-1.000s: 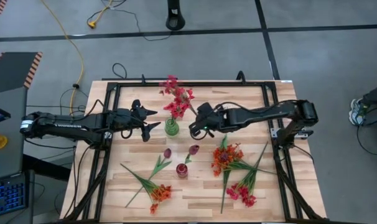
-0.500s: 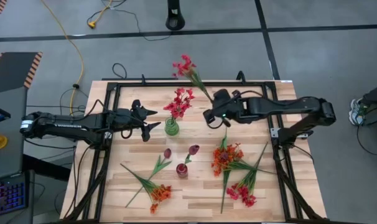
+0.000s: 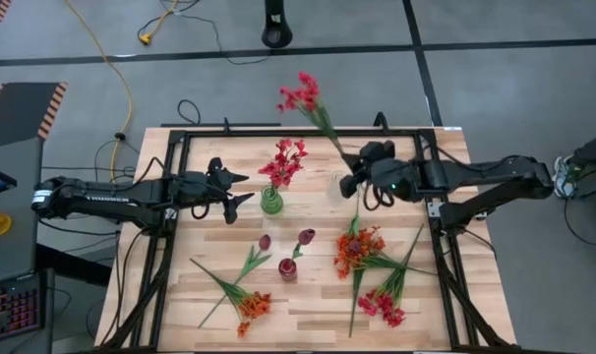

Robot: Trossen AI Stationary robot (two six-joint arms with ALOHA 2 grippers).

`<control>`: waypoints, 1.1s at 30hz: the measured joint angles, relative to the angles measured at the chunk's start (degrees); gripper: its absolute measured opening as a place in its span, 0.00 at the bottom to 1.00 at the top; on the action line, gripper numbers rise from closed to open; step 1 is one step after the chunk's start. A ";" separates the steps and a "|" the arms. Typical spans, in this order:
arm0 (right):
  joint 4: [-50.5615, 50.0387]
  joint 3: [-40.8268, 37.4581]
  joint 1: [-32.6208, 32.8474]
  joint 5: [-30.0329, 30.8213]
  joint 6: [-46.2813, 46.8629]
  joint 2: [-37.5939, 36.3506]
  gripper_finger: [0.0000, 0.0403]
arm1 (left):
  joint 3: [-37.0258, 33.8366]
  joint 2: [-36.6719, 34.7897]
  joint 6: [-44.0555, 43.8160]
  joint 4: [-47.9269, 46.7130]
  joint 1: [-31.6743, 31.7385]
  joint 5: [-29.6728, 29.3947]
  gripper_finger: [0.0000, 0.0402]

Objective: Sort flowers into vase by color
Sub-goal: Put the top pink flowers into the green vase

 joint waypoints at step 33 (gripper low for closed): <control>60.23 -16.93 3.41 -28.49 -32.28 3.27 0.05 | 0.11 0.07 6.81 39.33 -12.85 6.78 0.59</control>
